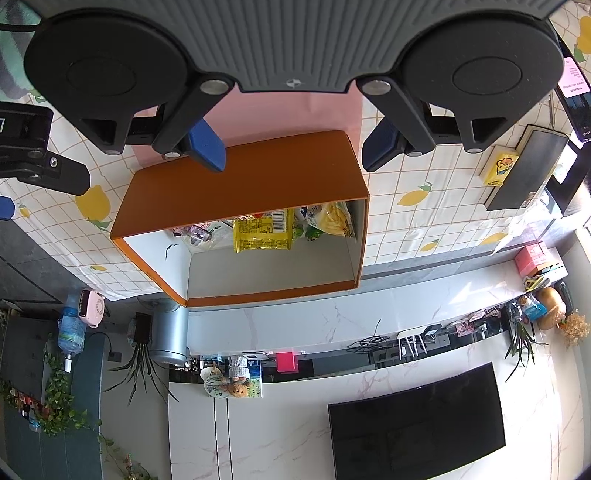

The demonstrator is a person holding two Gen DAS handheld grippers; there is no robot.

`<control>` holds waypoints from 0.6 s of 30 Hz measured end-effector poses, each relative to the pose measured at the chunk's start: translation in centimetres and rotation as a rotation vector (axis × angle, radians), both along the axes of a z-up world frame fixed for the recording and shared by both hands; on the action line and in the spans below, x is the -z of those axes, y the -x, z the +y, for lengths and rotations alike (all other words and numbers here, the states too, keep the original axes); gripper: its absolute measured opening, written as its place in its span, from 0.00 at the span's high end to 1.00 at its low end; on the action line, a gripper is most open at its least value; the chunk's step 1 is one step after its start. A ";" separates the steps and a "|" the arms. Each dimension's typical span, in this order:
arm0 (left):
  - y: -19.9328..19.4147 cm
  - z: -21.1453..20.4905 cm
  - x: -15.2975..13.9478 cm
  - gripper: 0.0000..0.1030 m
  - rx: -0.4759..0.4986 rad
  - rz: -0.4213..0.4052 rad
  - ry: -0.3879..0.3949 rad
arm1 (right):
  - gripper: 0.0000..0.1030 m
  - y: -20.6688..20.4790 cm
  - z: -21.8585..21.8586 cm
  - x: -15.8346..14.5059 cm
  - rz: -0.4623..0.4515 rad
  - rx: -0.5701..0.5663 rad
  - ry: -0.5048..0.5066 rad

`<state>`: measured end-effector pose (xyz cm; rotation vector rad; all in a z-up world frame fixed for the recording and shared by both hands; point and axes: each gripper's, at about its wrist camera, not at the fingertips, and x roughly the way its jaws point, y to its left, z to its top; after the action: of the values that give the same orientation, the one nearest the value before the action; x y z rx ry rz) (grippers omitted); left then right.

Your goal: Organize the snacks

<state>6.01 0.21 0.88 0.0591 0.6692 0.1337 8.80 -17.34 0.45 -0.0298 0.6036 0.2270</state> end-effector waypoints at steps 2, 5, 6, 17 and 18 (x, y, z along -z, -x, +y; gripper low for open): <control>0.0 0.0 0.0 0.05 0.000 0.000 -0.002 | 0.04 0.0 0.0 0.0 0.002 0.001 0.002; 0.0 0.1 0.0 0.05 0.000 0.000 -0.002 | 0.04 0.0 -0.1 0.1 0.004 0.002 0.003; 0.0 0.1 0.0 0.05 0.000 0.000 -0.001 | 0.04 0.0 -0.1 0.1 0.004 0.002 0.004; 0.2 0.3 0.0 0.05 -0.006 -0.002 0.004 | 0.04 0.2 -0.2 0.5 0.011 0.001 0.011; 0.2 0.4 0.0 0.05 -0.007 -0.002 0.005 | 0.04 0.3 -0.1 0.5 0.012 0.001 0.012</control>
<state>5.80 0.56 0.93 0.0519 0.6676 0.1384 8.50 -17.44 -0.10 -0.0399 0.6172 0.2225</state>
